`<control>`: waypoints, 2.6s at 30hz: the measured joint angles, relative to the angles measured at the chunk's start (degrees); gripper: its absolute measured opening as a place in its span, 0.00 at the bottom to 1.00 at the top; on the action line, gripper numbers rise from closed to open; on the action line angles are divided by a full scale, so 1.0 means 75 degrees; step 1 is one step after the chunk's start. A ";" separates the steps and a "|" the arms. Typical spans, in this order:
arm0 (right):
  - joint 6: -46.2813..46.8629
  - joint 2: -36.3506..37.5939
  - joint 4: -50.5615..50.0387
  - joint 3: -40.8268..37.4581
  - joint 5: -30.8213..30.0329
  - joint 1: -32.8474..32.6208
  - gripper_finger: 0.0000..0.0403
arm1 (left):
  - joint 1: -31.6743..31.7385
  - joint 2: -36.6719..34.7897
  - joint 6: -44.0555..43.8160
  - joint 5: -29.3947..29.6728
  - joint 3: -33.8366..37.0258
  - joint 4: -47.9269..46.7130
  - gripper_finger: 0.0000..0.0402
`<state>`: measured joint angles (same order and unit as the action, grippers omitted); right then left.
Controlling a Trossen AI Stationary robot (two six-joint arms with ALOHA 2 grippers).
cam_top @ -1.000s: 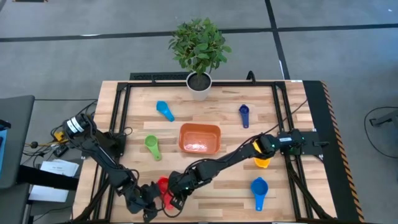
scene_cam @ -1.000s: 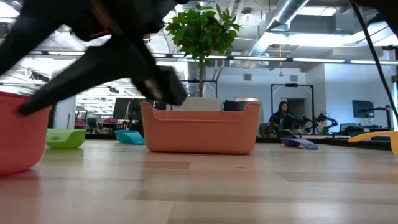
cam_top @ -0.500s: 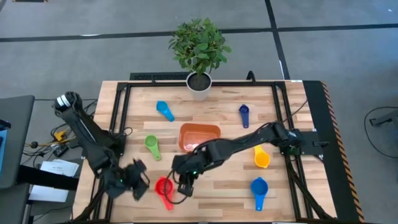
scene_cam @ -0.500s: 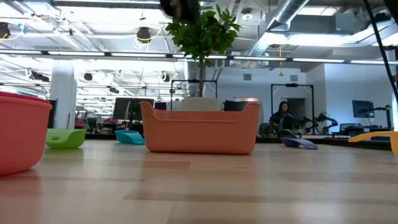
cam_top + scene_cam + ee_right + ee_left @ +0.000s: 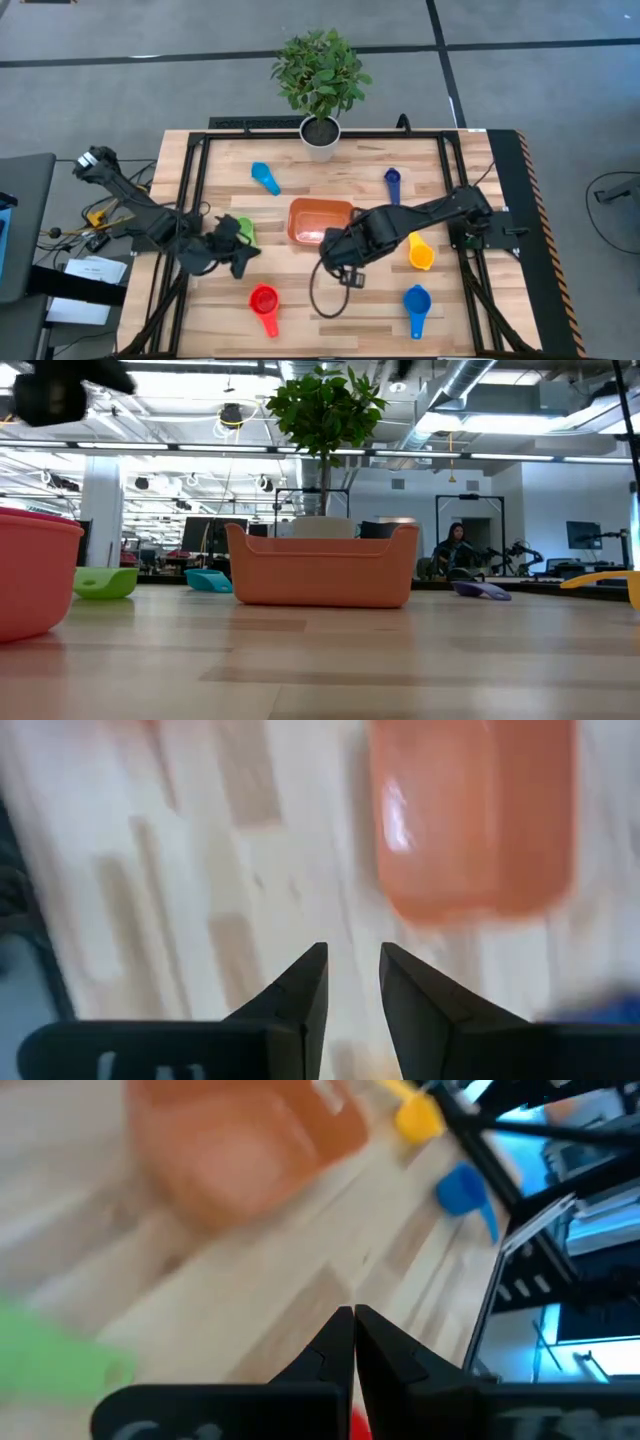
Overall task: Nest measuring cups in basket
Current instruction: Stack the blue measuring cup on top of the red measuring cup
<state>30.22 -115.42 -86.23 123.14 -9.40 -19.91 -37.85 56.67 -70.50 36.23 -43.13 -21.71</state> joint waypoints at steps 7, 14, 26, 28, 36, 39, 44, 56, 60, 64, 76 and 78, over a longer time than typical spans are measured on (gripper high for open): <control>0.1654 0.0482 0.0076 -0.1778 0.0228 -0.0681 0.29 | 0.1220 0.0325 0.2185 -0.0624 0.0000 0.1302 0.04; 0.4704 0.1529 0.2050 -0.4400 0.0955 -0.1499 0.29 | 0.1917 0.0334 0.2910 -0.1921 0.0000 0.1532 0.19; 1.0244 0.2512 0.2785 -0.6838 0.1733 -0.3272 0.46 | 0.2011 0.0334 0.3038 -0.2345 0.0003 0.0746 0.34; 1.0658 0.2501 0.2841 -0.6957 0.1847 -0.3497 0.53 | 0.2011 0.0334 0.3185 -0.2372 0.0003 0.0759 0.34; 1.1718 0.2501 0.3097 -0.7397 0.1266 -0.4000 0.65 | 0.2011 0.0334 0.3491 -0.2404 0.0003 0.0759 0.34; 1.1834 0.2501 0.3462 -0.7715 0.1236 -0.4083 0.62 | 0.2011 0.0334 0.3544 -0.2467 0.0003 0.0756 0.34; 1.2097 0.2495 0.4246 -0.8309 0.1258 -0.4104 0.56 | 0.2011 0.0334 0.3536 -0.2614 0.0003 0.0756 0.34; 1.2217 0.2492 0.4153 -0.8379 0.1145 -0.3928 0.28 | 0.2011 0.0331 0.3442 -0.2952 0.0003 0.0739 0.34; 1.2202 0.2492 0.4242 -0.8379 0.0864 -0.3866 0.11 | 0.2011 0.0331 0.3445 -0.2952 0.0003 0.0733 0.34; 1.2193 0.2498 0.4502 -0.8316 0.0520 -0.3773 0.03 | 0.2011 0.0331 0.3439 -0.2959 0.0003 0.0585 0.34; 1.1285 0.2492 0.4827 -0.7463 -0.0621 -0.2971 0.02 | 0.2005 0.0328 0.2899 -0.3254 0.0006 -0.0072 0.34; 1.1000 0.2492 0.5012 -0.7351 -0.0796 -0.2793 0.02 | 0.2005 0.0328 0.2686 -0.3265 0.0006 -0.0197 0.34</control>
<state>112.71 -96.73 -48.65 68.01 -15.38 -40.86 -22.81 59.13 -50.35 11.74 -43.09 -23.19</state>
